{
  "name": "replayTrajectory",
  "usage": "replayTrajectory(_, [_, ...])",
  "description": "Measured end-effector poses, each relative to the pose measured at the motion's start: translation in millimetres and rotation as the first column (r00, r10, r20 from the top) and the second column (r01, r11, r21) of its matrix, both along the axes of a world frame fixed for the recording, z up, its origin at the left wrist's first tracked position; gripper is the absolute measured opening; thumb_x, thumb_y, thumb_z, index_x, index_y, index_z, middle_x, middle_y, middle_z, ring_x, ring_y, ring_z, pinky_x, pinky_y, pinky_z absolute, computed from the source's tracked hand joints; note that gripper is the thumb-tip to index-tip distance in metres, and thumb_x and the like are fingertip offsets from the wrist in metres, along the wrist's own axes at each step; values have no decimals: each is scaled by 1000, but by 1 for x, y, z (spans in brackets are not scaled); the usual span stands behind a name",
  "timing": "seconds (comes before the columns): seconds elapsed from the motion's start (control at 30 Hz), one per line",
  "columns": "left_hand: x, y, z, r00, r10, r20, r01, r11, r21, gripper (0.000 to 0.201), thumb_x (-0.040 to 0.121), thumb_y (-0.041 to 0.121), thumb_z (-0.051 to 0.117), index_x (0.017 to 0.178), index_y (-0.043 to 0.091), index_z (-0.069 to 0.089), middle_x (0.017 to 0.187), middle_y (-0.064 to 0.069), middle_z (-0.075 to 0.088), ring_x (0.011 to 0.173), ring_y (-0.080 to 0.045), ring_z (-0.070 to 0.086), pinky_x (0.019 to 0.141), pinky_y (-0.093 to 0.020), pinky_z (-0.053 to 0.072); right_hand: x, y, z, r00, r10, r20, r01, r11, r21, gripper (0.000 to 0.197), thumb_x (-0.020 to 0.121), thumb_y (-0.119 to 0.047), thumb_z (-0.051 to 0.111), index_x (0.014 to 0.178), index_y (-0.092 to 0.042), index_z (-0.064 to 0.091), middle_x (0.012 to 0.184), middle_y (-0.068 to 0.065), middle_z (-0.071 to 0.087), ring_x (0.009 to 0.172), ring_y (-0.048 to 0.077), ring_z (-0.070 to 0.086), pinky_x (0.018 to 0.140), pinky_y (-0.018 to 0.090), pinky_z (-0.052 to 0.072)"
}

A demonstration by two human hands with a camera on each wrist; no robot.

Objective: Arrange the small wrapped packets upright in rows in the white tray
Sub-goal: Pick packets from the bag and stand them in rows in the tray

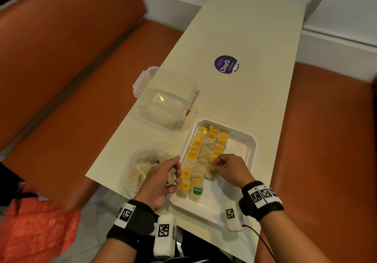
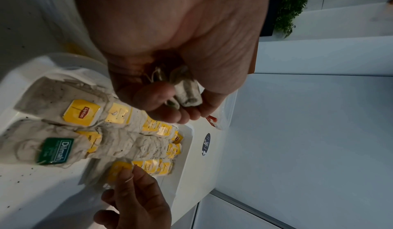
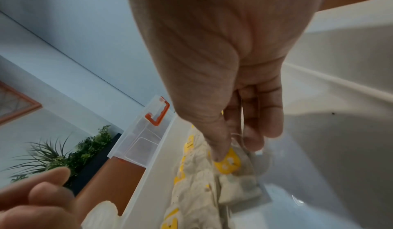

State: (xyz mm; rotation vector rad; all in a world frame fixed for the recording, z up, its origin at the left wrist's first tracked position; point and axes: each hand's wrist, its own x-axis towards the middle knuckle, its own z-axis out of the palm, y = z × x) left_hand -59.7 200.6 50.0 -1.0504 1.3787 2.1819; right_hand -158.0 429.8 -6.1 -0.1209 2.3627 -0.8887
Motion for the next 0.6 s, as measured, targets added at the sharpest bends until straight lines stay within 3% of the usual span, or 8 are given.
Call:
replayTrajectory(0.13, [1,-2,1,1000,3,6,-3,1000,1,23,98,36,69,84,18,64,74,-2,59,57,-13,51,43,-23,27,-2,-1,-7,998,-58,-39,58,998,-8,5,88,-25,81,90,-26,77,90,-9,73,82,0,62,66,7,39])
replayTrajectory(0.27, [2,-3,2,1000,4,12,-4,1000,-3,22,98,35,70,84,19,64,74,-2,59,57,-13,51,43,-23,27,-3,-2,-10,996,-73,-42,73,997,-7,4,89,-25,80,91,-26,78,91,-9,73,87,6,64,68,11,41])
replayTrajectory(0.5, [3,-3,2,1000,-9,14,10,1000,-11,22,98,35,69,84,18,64,75,-2,59,57,-13,51,43,-23,27,-2,-4,-14,987,-144,-77,142,989,-26,7,88,-23,81,92,-26,78,91,-8,72,84,6,63,66,9,39])
replayTrajectory(0.6, [4,-3,2,1000,-12,21,13,1000,-19,22,98,35,70,86,18,64,75,-2,59,57,-13,51,42,-23,27,0,-4,-14,981,-169,-91,167,985,-36,11,85,-25,82,94,-26,77,94,-8,71,86,10,64,69,14,43])
